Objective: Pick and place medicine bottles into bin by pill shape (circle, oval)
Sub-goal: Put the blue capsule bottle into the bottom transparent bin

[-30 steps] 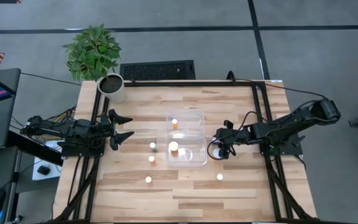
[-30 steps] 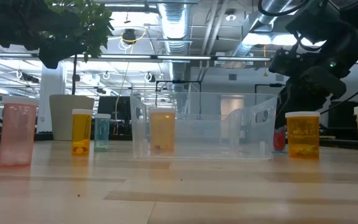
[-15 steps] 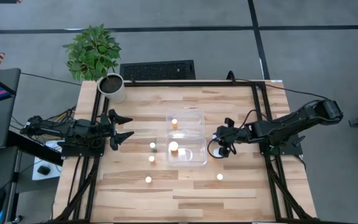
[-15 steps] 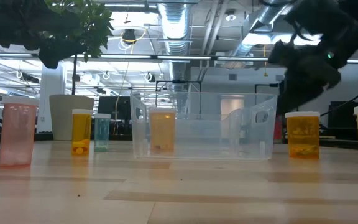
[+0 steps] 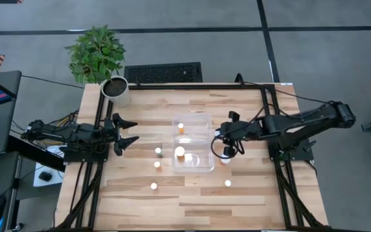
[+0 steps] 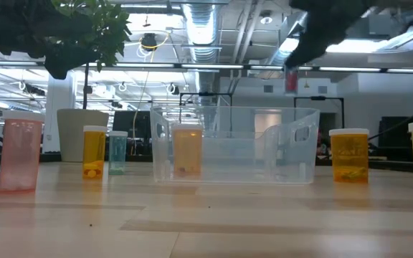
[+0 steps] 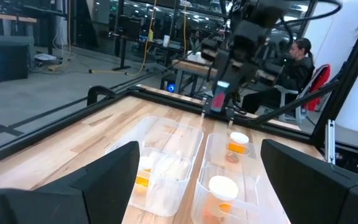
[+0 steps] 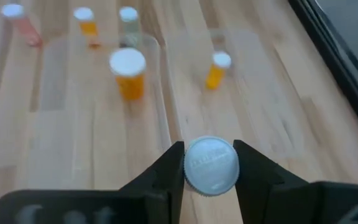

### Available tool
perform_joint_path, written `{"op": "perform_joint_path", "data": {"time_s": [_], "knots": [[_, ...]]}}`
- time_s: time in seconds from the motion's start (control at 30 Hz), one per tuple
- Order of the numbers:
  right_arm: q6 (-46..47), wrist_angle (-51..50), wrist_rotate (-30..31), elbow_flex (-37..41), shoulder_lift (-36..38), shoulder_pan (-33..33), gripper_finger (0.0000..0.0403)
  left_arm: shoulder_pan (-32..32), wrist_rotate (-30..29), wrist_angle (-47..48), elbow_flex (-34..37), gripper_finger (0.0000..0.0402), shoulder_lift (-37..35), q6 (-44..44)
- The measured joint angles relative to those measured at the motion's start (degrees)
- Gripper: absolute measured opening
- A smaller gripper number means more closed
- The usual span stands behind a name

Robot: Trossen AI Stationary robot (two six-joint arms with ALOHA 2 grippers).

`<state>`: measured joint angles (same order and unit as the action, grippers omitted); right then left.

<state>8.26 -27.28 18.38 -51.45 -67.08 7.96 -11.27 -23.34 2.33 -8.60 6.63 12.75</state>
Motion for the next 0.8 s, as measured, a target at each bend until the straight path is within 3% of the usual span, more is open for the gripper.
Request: {"op": "perform_joint_path", "data": {"time_s": [0.53,0.8], "knots": [[-4.9,10.8,-3.6,-11.7,-23.2,5.5,0.0122,0.0,0.0,0.4,0.0,0.033,0.0,0.0],[-8.1,15.5,-7.2,-12.4,-27.1,5.7,0.0122,0.0,0.0,1.0,0.0,0.033,0.0,0.0]]}}
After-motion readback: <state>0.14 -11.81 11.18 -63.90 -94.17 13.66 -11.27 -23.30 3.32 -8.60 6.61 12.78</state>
